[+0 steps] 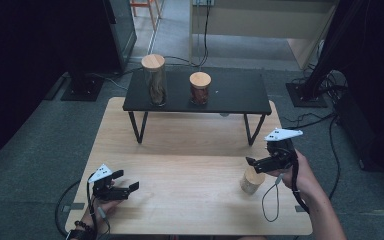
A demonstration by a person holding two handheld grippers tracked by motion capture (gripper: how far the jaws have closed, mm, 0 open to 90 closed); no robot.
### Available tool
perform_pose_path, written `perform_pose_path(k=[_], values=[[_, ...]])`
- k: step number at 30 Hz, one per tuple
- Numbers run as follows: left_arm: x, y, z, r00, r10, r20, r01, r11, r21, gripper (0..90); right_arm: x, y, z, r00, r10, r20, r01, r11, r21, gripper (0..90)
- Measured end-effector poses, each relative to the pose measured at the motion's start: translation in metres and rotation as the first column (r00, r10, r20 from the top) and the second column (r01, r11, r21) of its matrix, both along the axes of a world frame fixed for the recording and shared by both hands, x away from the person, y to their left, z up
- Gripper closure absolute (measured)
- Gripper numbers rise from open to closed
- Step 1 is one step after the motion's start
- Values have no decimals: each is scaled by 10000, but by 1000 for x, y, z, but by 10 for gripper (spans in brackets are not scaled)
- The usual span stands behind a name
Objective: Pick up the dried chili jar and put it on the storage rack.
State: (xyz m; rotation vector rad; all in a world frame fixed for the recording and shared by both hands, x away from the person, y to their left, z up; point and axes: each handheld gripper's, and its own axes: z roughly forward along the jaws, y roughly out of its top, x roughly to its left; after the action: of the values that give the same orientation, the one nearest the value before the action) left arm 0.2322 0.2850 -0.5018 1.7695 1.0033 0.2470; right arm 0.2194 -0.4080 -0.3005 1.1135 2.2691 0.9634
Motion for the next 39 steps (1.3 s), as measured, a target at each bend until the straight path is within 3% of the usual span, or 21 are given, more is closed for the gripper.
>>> perform_pose_path(k=[15, 39], values=[[1, -1, 1, 10000, -6, -33, 6, 10000, 66, 22, -24, -14, -19, 9992, -355, -162, 355, 9994, -5, 0], [1, 0, 0, 10000, -43, 4, 43, 10000, 41, 22, -42, -27, -53, 9965, -762, -343, 759, 9971, -96, 0]])
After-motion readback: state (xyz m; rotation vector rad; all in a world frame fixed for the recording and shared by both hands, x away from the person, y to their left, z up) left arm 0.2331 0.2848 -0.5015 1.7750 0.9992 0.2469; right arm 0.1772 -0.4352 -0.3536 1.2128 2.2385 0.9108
